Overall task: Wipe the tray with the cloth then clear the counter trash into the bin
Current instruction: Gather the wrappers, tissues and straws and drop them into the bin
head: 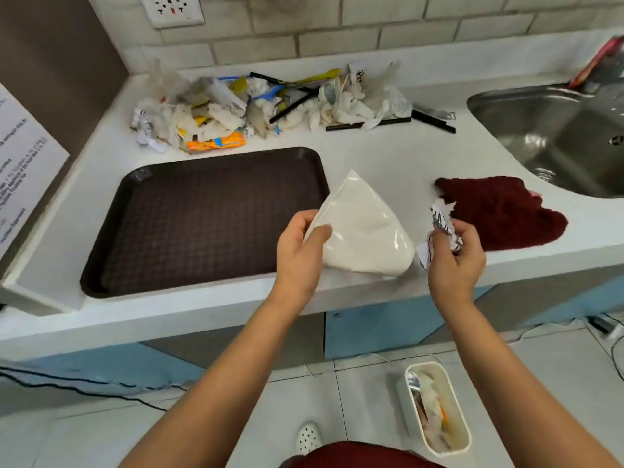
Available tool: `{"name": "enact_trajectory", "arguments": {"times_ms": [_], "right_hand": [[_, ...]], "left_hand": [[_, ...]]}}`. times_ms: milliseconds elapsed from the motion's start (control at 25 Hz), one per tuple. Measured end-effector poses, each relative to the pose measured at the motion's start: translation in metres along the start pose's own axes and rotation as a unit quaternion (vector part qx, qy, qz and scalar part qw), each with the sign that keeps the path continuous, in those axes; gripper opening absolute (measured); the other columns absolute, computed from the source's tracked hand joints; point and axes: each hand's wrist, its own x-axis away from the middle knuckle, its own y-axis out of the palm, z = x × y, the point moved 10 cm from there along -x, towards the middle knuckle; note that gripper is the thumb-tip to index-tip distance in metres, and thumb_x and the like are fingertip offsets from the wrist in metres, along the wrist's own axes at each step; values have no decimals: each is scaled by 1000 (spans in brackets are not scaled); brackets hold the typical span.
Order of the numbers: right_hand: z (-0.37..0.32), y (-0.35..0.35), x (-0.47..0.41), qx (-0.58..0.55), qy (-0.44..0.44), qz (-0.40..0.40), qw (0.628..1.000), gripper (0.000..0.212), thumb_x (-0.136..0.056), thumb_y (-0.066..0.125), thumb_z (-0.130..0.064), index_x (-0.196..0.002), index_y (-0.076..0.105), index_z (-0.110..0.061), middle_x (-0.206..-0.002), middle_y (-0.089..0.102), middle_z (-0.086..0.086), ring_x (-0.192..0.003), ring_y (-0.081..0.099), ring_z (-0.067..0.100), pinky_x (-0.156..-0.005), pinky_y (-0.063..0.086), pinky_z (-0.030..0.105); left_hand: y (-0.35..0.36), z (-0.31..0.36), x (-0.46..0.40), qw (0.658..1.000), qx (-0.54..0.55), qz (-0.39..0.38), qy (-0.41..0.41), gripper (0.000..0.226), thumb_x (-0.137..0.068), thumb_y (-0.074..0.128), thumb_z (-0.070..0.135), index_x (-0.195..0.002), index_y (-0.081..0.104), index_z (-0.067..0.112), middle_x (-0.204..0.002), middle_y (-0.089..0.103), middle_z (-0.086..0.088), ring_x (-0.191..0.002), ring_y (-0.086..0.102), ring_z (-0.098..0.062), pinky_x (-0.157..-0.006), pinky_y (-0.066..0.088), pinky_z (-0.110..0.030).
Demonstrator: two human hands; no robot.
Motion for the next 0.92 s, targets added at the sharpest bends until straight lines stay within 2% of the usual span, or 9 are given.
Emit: {"name": "enact_trajectory", "arguments": {"times_ms": [120,200,320,400,520,640,720,920], "right_hand": [[33,-43,17,28,12,-10,999,25,-80,52,-10,-80,53,-36,-70,54,-16,-60,47,-3,-54,37,14],[63,-77,30,48,32,-20,998,24,-79,51,-9,-81,53,-33,-69,53,-16,-60,47,-4,-55,38,13],[125,-130,56,90,108,-43,989,9,-80,49,-12,-84,54,-18,-68,50,-3,-57,45,-2,-52,37,14],[165,-160,73,131,155,-59,977,7,-82,49,-10,-86,55,-10,-65,49,-3,-54,45,-2,-49,34,10],[239,-201,108,193,296,-109,929,12,-85,53,-2,-92,63,-2,-70,58,7,-59,50,9,-52,39,12],[305,-238,146,198,438,-107,870,16,-84,58,-2,-98,66,-4,-86,63,14,-73,56,23,-66,48,29],[334,-255,165,196,496,-85,842,17,-82,59,-1,-98,66,-4,-88,64,16,-76,57,27,-69,49,37],[400,-274,192,203,573,-53,792,26,-81,55,0,-104,67,-3,-88,63,16,-74,56,29,-54,47,26]], "left_hand": [[35,-27,33,998,-28,-43,-26,14,-72,51,18,-83,58,24,-78,59,11,-70,52,0,-63,41,-12],[61,-58,58,995,-48,-68,-62,18,-69,50,18,-85,57,23,-78,58,10,-68,51,2,-63,40,-11],[93,-113,95,985,-84,-89,-123,21,-71,54,17,-92,58,18,-83,60,11,-72,54,2,-63,42,-8],[105,-150,117,975,-120,-95,-160,16,-81,58,12,-96,57,19,-87,59,12,-79,56,-4,-61,42,-4],[115,-216,153,949,-179,-83,-246,17,-87,56,15,-102,51,22,-92,57,11,-85,55,-8,-63,45,-8],[119,-270,179,917,-237,-60,-316,26,-87,56,16,-112,49,16,-102,53,4,-92,53,-15,-75,45,-21],[126,-293,186,904,-266,-61,-328,33,-86,58,16,-116,47,13,-103,51,4,-93,51,-15,-75,44,-22],[154,-349,188,898,-266,-90,-338,29,-85,62,17,-105,41,22,-101,51,6,-91,53,-14,-71,48,-22]]}}
